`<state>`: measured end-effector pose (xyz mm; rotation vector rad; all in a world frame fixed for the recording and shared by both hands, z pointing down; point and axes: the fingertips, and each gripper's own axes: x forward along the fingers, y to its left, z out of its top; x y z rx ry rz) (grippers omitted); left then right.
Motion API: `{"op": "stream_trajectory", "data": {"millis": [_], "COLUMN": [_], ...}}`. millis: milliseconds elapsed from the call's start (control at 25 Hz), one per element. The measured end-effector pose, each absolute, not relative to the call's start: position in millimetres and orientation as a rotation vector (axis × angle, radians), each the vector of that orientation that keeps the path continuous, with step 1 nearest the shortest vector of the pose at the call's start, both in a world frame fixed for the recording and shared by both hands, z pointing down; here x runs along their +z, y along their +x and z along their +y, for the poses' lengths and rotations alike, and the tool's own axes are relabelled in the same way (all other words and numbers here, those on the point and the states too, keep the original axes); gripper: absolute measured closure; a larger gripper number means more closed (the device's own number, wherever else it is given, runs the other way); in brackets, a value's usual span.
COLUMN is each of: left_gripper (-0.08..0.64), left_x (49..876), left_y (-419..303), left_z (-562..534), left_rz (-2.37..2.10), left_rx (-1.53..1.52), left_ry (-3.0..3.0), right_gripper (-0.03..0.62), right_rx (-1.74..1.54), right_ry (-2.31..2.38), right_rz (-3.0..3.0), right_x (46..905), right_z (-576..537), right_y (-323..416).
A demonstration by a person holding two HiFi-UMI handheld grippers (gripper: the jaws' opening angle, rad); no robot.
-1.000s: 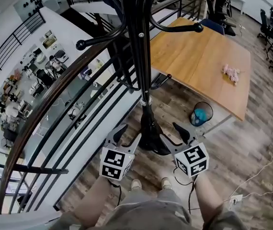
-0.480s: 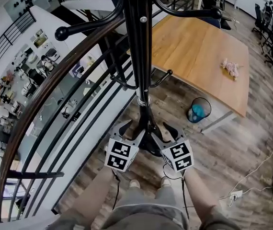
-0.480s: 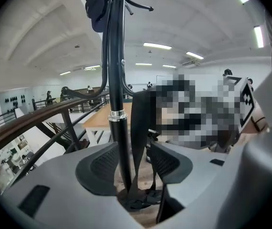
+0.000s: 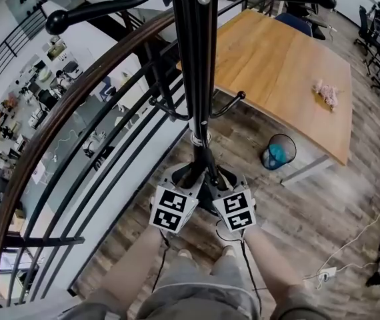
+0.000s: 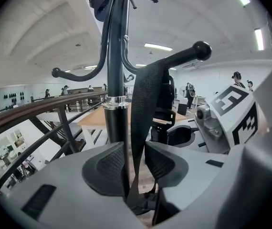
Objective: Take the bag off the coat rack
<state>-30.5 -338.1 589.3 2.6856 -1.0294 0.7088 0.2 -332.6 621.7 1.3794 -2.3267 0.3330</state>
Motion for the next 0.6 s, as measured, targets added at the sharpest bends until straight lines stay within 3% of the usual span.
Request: {"op": "stream_trajectory", "data": {"millis": [240, 600], "left_gripper": [0.54, 0.543], "left_x": [588.1, 576.9], "left_y": [-30.1, -48.7], "left_z": [-331.9, -311.2], "left_rz": [-1.027, -1.033], "left_rx": [0.753, 0.847], "left_ry": [2.707, 2.662], "right_gripper": [0.534, 0.541], "right_rx": [0.337, 0.361], "right_ry": [1.408, 1.462], "right_rz": [-2.283, -2.281], "right_x": [618.5, 578.3], "right_z": [-329.5, -317.8], "right_y": [10.4, 38.4]}}
